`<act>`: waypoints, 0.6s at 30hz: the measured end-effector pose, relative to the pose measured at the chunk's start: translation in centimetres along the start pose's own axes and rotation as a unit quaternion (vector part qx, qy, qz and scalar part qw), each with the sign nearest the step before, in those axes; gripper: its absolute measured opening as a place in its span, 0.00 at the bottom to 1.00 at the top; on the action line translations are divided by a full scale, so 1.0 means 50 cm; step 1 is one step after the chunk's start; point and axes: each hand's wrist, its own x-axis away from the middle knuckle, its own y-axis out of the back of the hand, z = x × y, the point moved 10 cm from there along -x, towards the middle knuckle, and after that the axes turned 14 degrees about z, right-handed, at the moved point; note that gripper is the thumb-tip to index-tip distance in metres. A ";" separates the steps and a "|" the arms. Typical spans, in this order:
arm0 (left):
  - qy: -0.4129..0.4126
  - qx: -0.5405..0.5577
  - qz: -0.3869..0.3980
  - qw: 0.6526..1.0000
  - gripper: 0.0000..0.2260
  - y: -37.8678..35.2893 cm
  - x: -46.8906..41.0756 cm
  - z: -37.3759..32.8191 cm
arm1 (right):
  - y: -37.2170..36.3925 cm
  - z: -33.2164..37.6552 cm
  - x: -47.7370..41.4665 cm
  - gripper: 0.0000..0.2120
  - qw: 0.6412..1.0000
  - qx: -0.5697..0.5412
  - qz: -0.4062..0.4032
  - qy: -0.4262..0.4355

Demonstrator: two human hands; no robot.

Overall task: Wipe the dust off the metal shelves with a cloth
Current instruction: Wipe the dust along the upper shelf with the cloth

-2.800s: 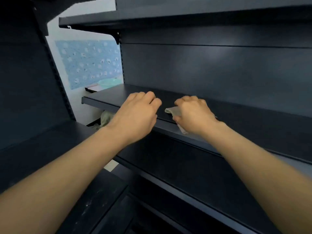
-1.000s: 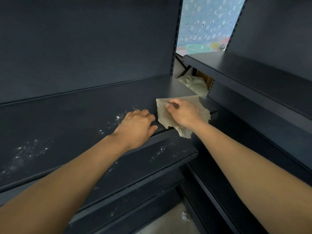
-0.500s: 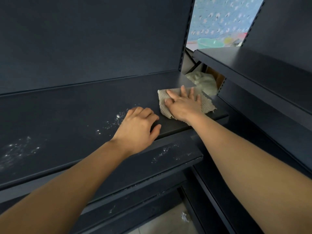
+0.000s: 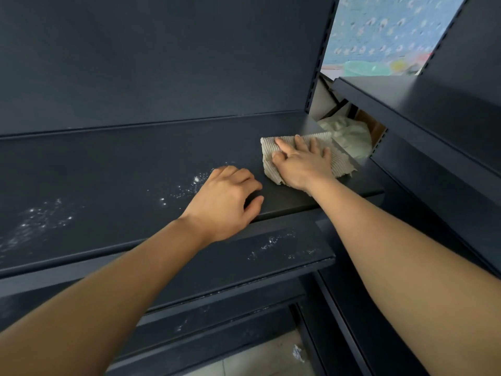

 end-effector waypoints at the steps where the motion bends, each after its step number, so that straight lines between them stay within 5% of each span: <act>1: 0.000 -0.001 -0.002 1.000 0.20 0.001 0.000 0.000 | 0.000 0.001 0.002 0.25 1.000 -0.001 -0.001 0.002; 18: -0.010 -0.029 -0.081 0.996 0.17 0.057 0.101 0.026 | -0.041 0.045 0.119 0.24 1.000 -0.004 0.014 -0.009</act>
